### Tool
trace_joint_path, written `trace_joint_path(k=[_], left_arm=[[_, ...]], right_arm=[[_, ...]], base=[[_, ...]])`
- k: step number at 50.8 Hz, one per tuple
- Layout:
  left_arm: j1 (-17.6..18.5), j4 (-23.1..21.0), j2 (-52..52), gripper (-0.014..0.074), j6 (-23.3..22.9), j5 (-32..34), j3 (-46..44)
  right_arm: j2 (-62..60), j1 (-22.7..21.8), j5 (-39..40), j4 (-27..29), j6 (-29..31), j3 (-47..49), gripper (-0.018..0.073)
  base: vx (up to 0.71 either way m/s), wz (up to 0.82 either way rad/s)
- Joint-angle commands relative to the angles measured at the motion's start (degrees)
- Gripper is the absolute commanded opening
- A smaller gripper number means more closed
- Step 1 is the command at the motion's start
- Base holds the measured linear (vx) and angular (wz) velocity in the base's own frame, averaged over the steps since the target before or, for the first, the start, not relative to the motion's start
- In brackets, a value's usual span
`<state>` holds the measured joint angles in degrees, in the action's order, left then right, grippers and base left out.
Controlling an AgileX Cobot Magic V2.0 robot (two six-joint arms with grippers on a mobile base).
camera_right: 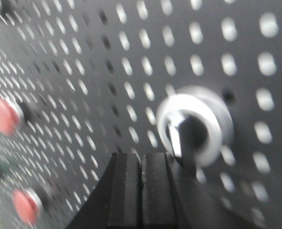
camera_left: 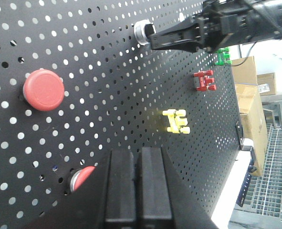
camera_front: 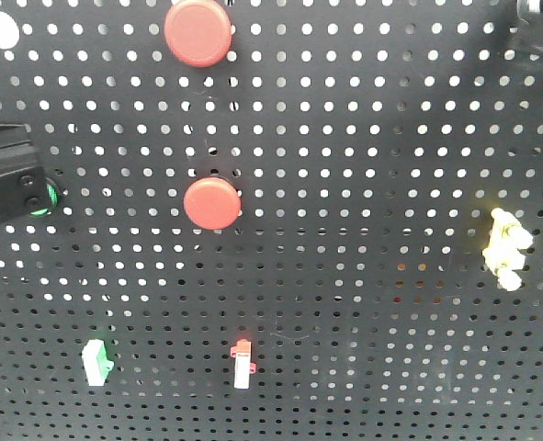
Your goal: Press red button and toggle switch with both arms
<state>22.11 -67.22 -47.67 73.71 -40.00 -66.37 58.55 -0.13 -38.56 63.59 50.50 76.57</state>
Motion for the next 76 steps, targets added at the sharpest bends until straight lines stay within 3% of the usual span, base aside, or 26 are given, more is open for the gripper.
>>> trace_joint_path(k=[1,18,25,29,32,38,44,49,53,58,64,70,76], left_arm=[[-0.1,-2.8,0.1,0.0002,-0.3,2.6,-1.3],[-0.1,-2.8,0.1,0.0002,-0.3,2.6,-1.3],[-0.1,-2.4,0.1,0.0002,-0.5,2.0,-1.3],[-0.1,0.1,0.1,0.0002,-2.7,2.0,-1.3],[-0.1,3.7,0.1,0.0002,-5.9,1.9,-1.1],[-0.1,16.6,0.2,0.0002,-15.9,1.9,2.1],[-0.1,30.5,0.2,0.0002,-31.3,1.7,8.1],[-0.1,45.0,0.2,0.0002,-47.3,1.6,16.6],[-0.1,51.8,1.3,0.0002,-53.5,2.4,23.1],[-0.1,52.9,6.7,0.0002,-53.6,7.2,31.8],[-0.1,51.0,16.7,0.0002,-53.6,20.6,40.7],[-0.1,49.5,23.5,0.0002,-53.6,39.5,47.4],[-0.1,49.5,24.8,0.0002,-53.7,48.1,50.7]], right_arm=[[0.1,-0.6,6.9,-2.8,-3.1,1.5,-0.0003],[0.1,-0.6,3.5,4.7,1.3,1.5,-0.0003],[-0.4,-0.7,0.0,-0.6,-1.6,1.5,-0.0003],[-1.6,-0.7,0.2,-4.3,-3.4,0.6,-0.0003],[-3.3,-0.7,0.6,-7.3,-4.1,-0.8,-0.0003],[-8.8,-0.7,2.1,-14.7,-4.3,-6.2,-0.0003],[-16.4,-0.7,4.8,-20.1,-4.3,-14.5,-0.0003],[-24.9,-0.7,8.0,-23.6,-4.3,-23.2,-0.0003],[-33.5,-0.7,10.5,-25.7,-4.3,-30.6,-0.0003],[-43.0,-0.7,12.9,-27.9,-4.3,-39.5,-0.0003],[-52.3,-0.7,17.8,-28.4,-4.7,-48.3,-0.0003],[-55.1,-0.7,28.1,-24.6,-6.5,-54.8,-0.0003],[-54.4,-0.7,35.4,-18.6,-7.3,-57.2,-0.0003]], base=[[0.00,0.00],[0.00,0.00],[0.00,0.00],[0.00,0.00],[0.00,0.00],[0.00,0.00],[0.00,0.00],[0.00,0.00],[0.00,0.00],[0.00,0.00],[0.00,0.00],[0.00,0.00],[0.00,0.00]])
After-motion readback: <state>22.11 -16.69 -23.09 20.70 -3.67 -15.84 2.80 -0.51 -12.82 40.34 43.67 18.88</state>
